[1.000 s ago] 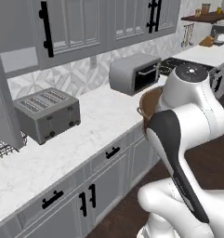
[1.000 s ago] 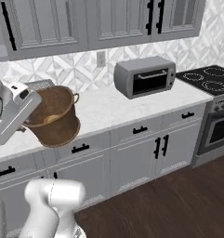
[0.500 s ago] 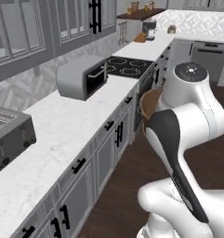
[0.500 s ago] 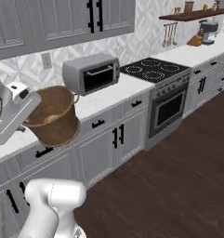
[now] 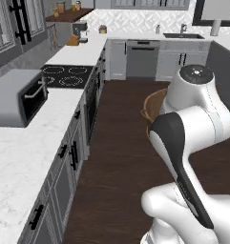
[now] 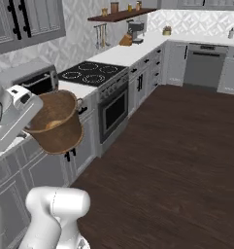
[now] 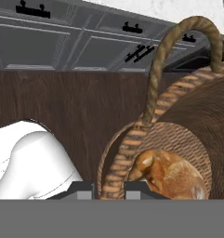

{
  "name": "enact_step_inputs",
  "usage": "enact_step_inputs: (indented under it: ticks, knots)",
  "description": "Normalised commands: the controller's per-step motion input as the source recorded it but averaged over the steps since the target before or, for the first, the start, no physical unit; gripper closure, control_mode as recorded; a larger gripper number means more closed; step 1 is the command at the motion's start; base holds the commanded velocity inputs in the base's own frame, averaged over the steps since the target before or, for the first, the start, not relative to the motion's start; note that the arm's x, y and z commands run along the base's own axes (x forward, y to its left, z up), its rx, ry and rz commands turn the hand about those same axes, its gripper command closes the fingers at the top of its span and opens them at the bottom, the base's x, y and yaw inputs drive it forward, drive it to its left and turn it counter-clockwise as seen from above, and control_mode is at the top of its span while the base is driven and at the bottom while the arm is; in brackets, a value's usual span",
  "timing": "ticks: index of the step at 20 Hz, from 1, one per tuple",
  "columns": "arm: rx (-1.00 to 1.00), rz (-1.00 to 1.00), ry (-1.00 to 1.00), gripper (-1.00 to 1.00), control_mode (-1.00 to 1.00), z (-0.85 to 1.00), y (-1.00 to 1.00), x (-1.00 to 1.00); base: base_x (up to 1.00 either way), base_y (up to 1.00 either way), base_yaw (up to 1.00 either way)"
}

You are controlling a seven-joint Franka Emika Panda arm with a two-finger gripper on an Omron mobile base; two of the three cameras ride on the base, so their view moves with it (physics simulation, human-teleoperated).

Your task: Open the cabinet, pick up the bread from the cabinet and place it in the basket. Then move the basket to the dining counter.

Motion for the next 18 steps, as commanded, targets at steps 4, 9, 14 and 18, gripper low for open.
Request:
enact_step_inputs:
  ticks: [4, 9, 14, 18]
  knots:
    - [0.0, 0.0, 0.0, 1.0, 1.0, 0.0, 0.0, 0.0, 0.4, -0.27, -0.53]
    - [0.0, 0.0, 0.0, 1.0, 1.0, 0.0, 0.0, 0.0, 0.51, -0.46, -0.42]
    - [0.0, 0.0, 0.0, 1.0, 1.0, 0.0, 0.0, 0.0, 0.85, -0.6, -0.26]
    - [0.0, 0.0, 0.0, 1.0, 1.0, 0.0, 0.0, 0.0, 0.99, -0.63, -0.13]
